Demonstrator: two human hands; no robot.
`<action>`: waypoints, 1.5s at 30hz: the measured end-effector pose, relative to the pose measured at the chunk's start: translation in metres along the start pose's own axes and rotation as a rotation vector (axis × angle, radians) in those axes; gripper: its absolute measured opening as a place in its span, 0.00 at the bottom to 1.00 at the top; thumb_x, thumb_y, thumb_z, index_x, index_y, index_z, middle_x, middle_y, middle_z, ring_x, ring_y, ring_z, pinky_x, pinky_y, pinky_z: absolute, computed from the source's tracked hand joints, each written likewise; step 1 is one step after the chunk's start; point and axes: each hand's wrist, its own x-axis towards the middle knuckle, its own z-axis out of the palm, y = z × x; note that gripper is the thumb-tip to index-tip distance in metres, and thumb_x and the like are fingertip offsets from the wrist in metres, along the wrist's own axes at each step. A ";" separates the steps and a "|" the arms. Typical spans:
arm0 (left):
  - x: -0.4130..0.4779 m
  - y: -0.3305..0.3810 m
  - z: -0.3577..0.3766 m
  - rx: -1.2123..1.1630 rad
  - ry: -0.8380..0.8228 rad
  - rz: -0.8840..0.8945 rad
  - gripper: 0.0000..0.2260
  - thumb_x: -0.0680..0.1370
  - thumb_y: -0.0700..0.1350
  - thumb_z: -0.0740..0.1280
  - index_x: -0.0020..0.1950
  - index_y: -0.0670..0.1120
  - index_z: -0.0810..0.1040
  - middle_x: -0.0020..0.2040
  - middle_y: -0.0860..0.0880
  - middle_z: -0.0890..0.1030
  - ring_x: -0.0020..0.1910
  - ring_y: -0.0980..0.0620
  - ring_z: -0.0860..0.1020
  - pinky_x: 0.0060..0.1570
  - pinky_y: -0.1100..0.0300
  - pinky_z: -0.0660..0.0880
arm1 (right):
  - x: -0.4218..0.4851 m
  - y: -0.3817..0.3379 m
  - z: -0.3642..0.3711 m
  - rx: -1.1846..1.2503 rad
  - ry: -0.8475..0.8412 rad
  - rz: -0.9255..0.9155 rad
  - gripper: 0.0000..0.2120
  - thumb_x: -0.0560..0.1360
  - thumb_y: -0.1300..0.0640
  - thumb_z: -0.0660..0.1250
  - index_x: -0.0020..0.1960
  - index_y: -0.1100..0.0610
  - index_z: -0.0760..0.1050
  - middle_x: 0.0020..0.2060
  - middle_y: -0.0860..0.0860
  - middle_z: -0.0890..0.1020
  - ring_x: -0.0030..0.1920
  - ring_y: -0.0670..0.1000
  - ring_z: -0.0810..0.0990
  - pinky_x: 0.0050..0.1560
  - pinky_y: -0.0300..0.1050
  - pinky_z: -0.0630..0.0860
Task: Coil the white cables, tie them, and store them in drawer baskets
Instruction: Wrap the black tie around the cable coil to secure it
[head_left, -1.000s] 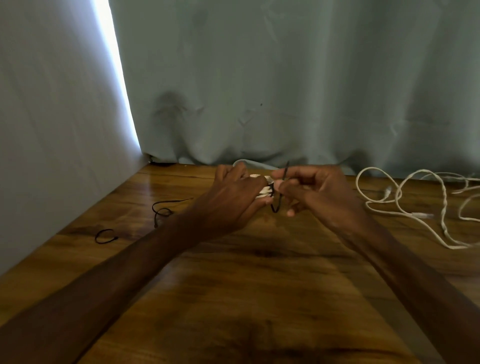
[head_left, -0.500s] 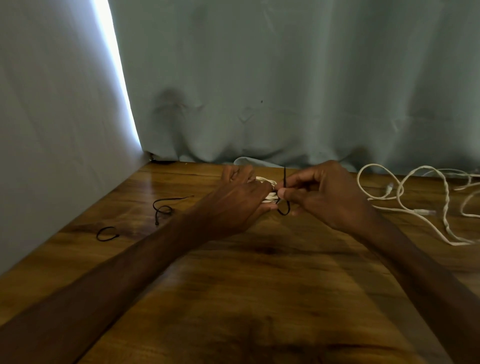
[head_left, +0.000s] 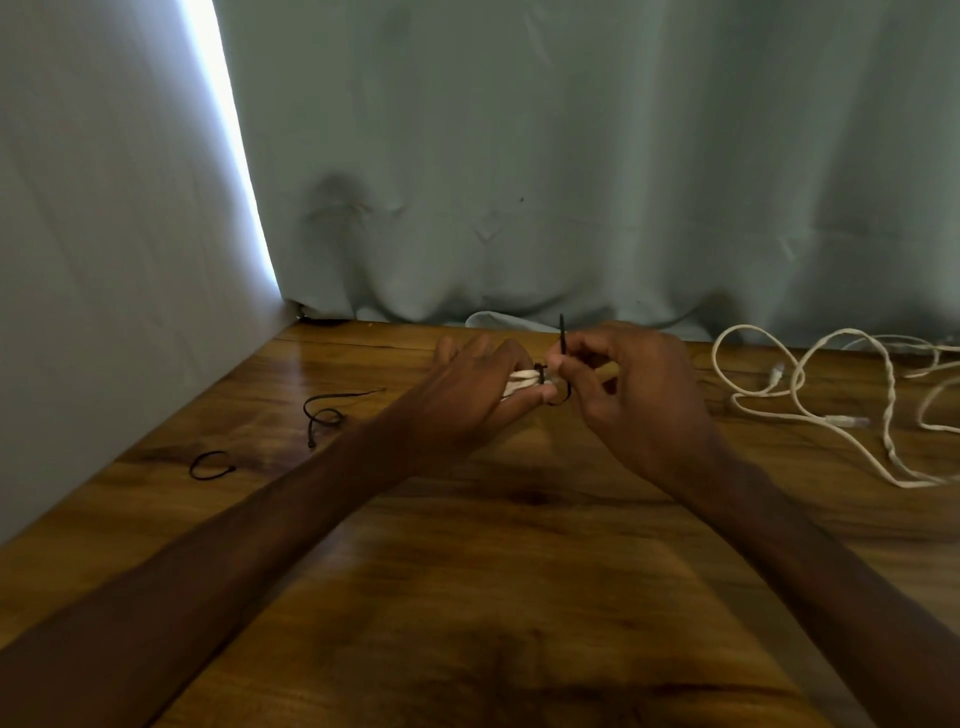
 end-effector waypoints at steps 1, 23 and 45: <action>0.000 0.000 -0.001 -0.062 0.001 -0.020 0.23 0.80 0.64 0.54 0.59 0.48 0.75 0.52 0.54 0.76 0.55 0.53 0.72 0.59 0.51 0.60 | 0.000 -0.001 0.000 0.008 0.019 -0.012 0.05 0.79 0.59 0.70 0.47 0.55 0.85 0.40 0.48 0.85 0.44 0.45 0.81 0.41 0.41 0.77; -0.002 -0.017 0.008 -1.068 0.053 -0.280 0.16 0.78 0.55 0.68 0.51 0.41 0.76 0.31 0.53 0.74 0.30 0.57 0.71 0.36 0.58 0.69 | 0.007 -0.006 -0.013 0.534 0.057 0.133 0.06 0.75 0.62 0.75 0.51 0.63 0.86 0.38 0.50 0.88 0.36 0.49 0.87 0.40 0.38 0.82; -0.005 0.026 -0.013 -1.283 -0.009 -0.174 0.02 0.82 0.37 0.63 0.49 0.41 0.71 0.33 0.55 0.78 0.26 0.61 0.68 0.28 0.69 0.67 | 0.018 -0.002 -0.043 0.763 0.162 0.157 0.07 0.75 0.64 0.74 0.52 0.64 0.83 0.43 0.58 0.88 0.42 0.55 0.88 0.41 0.40 0.83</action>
